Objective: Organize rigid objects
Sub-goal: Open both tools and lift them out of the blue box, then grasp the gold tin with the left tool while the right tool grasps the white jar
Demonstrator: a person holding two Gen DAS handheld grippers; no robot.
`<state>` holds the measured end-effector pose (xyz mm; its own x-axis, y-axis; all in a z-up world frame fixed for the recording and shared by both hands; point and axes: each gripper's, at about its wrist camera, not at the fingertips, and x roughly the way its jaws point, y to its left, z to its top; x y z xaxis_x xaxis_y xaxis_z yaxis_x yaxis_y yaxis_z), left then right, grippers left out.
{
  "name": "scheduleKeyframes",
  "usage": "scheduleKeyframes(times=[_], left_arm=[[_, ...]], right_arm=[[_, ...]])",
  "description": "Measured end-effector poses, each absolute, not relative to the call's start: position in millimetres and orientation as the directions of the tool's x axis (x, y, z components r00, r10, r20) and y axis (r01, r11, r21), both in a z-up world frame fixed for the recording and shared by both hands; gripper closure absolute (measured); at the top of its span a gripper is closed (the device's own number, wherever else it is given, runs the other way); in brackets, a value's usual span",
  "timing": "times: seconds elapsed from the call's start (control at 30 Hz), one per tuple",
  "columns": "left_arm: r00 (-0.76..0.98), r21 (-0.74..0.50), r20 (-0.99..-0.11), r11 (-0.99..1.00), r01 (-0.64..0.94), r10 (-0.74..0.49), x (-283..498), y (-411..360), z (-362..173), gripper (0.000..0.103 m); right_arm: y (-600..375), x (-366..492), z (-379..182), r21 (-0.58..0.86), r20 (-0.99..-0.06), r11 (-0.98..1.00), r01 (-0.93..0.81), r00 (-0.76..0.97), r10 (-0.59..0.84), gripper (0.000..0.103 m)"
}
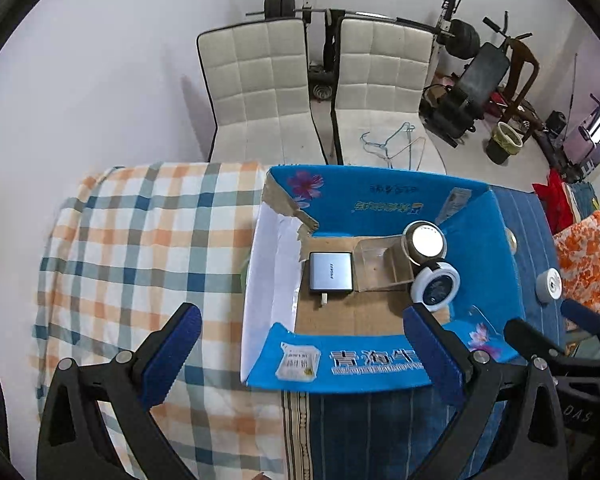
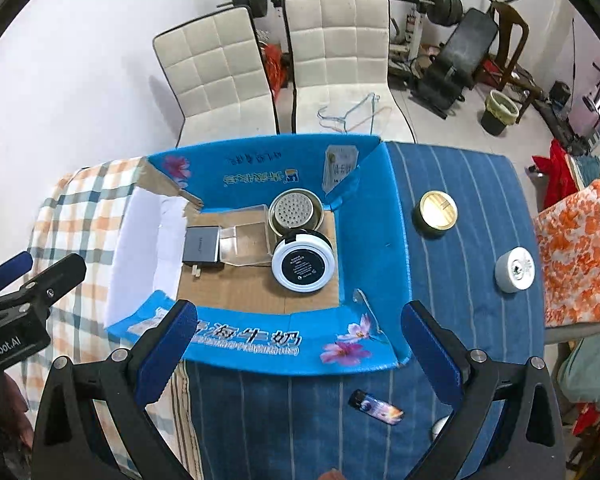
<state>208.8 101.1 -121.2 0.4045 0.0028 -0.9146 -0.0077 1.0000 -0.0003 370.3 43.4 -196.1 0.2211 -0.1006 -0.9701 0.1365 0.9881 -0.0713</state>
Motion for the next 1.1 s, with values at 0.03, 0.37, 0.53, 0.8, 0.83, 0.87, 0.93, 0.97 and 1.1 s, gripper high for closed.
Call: scheduleKeyframes(times=[0.03, 0.37, 0.53, 0.8, 0.83, 0.87, 0.93, 0.97, 1.1], left_arm=[[0.415, 0.005, -0.91, 1.0, -0.004, 0.006, 203.9, 98.0, -114.9, 0.0], [0.474, 0.017, -0.88, 0.999, -0.03, 0.029, 167.1, 62.7, -72.4, 0.0], [0.456, 0.013, -0.889, 0.999, -0.037, 0.028, 153.2, 23.1, -75.5, 0.0], [0.265, -0.068, -0.962, 0.997, 0.019, -0.071, 143.2, -63.1, -167.2, 0.0], [0.237, -0.078, -0.968, 0.997, 0.016, -0.08, 142.3, -72.3, -180.5, 0.0], [0.203, -0.106, -0.974, 0.994, 0.006, -0.105, 141.2, -81.3, -196.4, 0.002], [0.135, -0.138, -0.982, 0.99, -0.029, -0.133, 137.6, -97.8, -228.4, 0.006], [0.107, -0.144, -0.985, 0.989, -0.038, -0.139, 136.0, -106.5, -242.7, 0.009], [0.007, -0.106, -0.994, 0.994, -0.006, -0.106, 129.0, -147.4, -288.0, 0.029]], right_arm=[[42.8, 367.0, -187.8, -0.066, -0.969, 0.989, 0.13, 0.23, -0.095, 0.0], [7.0, 329.1, -137.6, -0.003, -0.956, 0.994, 0.109, 0.292, -0.034, 0.0], [-52.8, 305.6, -128.7, -0.008, -0.96, 0.988, 0.153, 0.275, -0.05, 0.0], [-164.3, 261.7, -178.0, -0.045, -0.99, 0.964, 0.262, 0.118, -0.078, 0.0], [-178.6, 255.5, -189.5, -0.048, -0.993, 0.959, 0.28, 0.094, -0.078, 0.0], [-189.3, 250.3, -200.0, -0.049, -0.995, 0.955, 0.294, 0.073, -0.073, 0.0], [-211.4, 236.5, -222.8, -0.046, -0.998, 0.945, 0.325, 0.018, -0.054, 0.0], [-220.9, 229.3, -233.6, -0.036, -0.999, 0.941, 0.337, -0.004, -0.037, 0.0], [-263.4, 205.4, -276.8, -0.031, -0.997, 0.91, 0.413, -0.082, 0.003, 0.0]])
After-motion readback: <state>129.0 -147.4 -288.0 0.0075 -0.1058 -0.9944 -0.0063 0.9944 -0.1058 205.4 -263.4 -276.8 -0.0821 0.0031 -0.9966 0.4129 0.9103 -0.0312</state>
